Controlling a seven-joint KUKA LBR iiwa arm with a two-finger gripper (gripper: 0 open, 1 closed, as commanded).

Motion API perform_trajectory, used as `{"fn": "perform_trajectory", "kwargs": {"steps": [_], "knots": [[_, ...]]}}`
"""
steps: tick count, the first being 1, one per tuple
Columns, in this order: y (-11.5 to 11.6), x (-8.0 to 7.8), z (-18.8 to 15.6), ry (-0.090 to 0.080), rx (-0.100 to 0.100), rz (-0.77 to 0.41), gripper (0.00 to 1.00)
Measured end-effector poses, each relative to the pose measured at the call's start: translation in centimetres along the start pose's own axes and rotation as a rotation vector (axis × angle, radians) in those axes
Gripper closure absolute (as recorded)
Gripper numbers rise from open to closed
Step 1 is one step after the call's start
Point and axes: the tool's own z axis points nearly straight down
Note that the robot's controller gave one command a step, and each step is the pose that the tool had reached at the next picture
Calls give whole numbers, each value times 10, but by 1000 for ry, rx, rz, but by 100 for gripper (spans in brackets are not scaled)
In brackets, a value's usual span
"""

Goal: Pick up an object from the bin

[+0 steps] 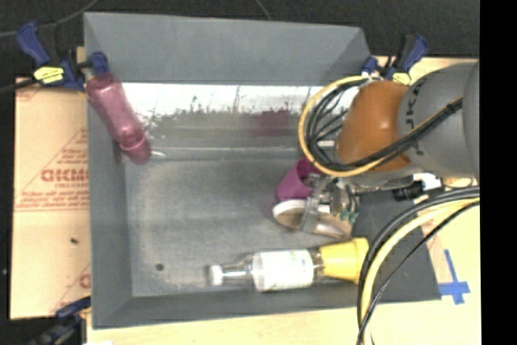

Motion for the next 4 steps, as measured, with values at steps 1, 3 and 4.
{"fn": "perform_trajectory", "kwargs": {"steps": [1,3,4], "knots": [[0,0,0,0,0,0,100],[0,1,-20,0,-1,-1,100],[1,-1,-31,-4,-2,-2,100]]}}
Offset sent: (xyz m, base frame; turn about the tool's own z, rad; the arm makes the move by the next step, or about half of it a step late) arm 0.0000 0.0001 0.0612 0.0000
